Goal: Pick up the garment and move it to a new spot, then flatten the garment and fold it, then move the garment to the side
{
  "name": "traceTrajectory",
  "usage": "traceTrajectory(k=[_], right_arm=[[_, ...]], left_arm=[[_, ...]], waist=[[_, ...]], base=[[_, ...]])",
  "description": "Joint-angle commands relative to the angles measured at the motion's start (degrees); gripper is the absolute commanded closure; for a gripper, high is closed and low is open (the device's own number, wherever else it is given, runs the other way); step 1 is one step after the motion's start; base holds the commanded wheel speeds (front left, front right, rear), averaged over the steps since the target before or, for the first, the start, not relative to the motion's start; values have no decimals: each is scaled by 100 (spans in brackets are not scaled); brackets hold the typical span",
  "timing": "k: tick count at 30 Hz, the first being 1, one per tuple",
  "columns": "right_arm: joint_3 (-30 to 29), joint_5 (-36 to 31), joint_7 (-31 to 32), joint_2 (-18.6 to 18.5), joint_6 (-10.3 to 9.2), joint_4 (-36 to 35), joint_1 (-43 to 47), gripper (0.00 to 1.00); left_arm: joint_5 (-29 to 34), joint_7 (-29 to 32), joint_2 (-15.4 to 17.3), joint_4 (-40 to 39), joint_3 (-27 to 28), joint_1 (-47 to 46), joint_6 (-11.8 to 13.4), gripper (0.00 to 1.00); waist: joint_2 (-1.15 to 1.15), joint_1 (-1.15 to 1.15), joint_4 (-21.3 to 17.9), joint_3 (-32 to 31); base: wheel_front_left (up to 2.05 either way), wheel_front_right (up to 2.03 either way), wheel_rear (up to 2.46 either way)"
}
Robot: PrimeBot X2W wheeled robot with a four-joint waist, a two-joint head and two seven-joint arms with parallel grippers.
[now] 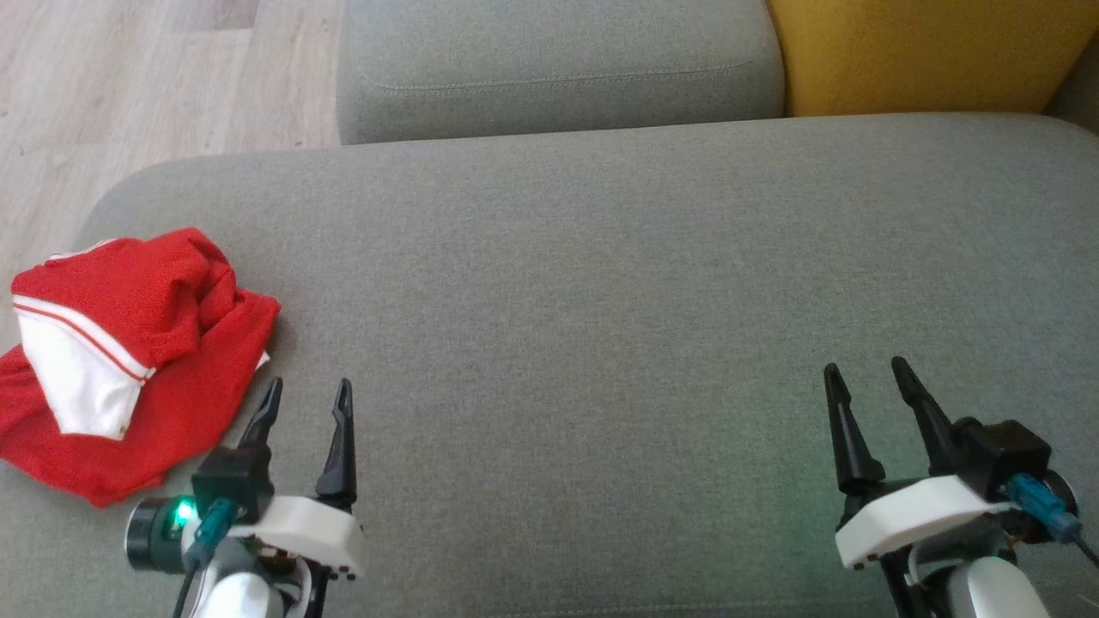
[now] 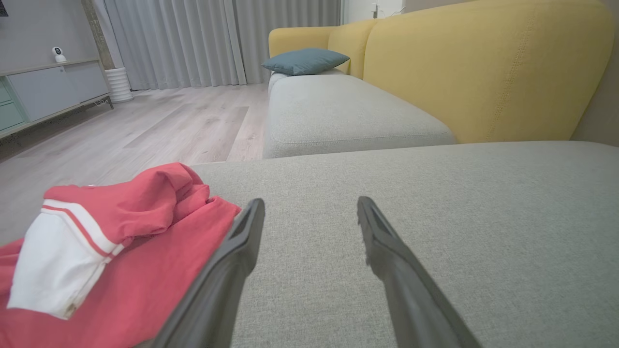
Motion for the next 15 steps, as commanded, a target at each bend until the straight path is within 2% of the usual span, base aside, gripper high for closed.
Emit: traceTrajectory(k=[1, 15], right_arm=[[110, -26, -63, -30, -4, -217, -176, 0], [85, 71, -52, -15, -4, -205, -158, 0]], left_arm=[[29, -70, 31, -137, 157, -258, 29, 0], [-74, -70, -8, -26, 183, -282, 45, 0]], waist=[[0, 0, 2, 1], [0, 0, 24, 3]], base=[[0, 0, 0], [0, 0, 0]])
